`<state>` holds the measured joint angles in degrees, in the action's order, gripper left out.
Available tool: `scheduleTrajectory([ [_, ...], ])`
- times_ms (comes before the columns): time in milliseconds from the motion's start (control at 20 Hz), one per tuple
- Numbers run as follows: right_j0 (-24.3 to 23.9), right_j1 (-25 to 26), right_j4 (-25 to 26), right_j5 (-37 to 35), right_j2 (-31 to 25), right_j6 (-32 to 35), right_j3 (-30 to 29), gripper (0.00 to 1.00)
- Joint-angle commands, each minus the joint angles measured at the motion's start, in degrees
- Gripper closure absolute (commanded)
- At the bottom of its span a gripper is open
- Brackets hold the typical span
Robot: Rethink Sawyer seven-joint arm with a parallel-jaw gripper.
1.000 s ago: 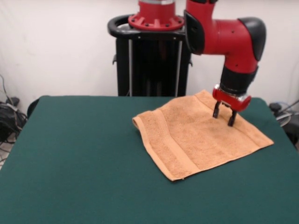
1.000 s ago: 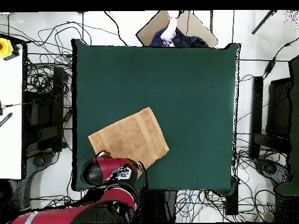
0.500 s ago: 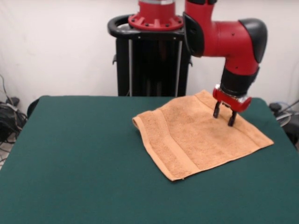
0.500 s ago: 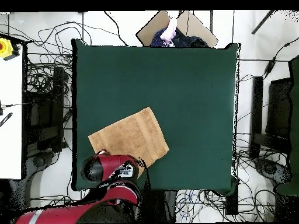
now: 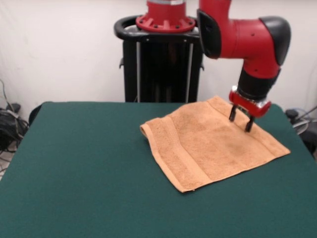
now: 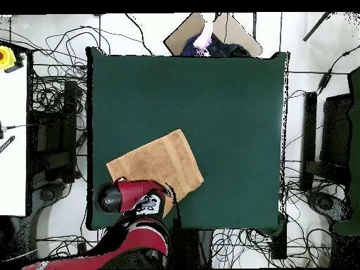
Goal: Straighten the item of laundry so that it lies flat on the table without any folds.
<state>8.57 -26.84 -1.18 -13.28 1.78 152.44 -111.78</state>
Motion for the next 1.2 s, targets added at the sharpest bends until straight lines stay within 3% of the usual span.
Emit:
scheduleTrajectory([
  [50,-2.0,-8.9,-3.0,-9.8,-5.6,2.0,4.2,0.00],
  [400,-6.0,-9.1,-0.5,-6.9,-8.1,-0.5,1.9,0.00],
  [650,-5.9,-6.7,2.8,-2.6,-6.3,-1.0,1.4,0.00],
  [900,-8.3,-3.8,13.3,0.5,-6.8,-9.4,2.7,0.00],
  [1200,-14.1,-4.2,24.9,1.3,-13.1,-13.2,-0.6,0.00],
])
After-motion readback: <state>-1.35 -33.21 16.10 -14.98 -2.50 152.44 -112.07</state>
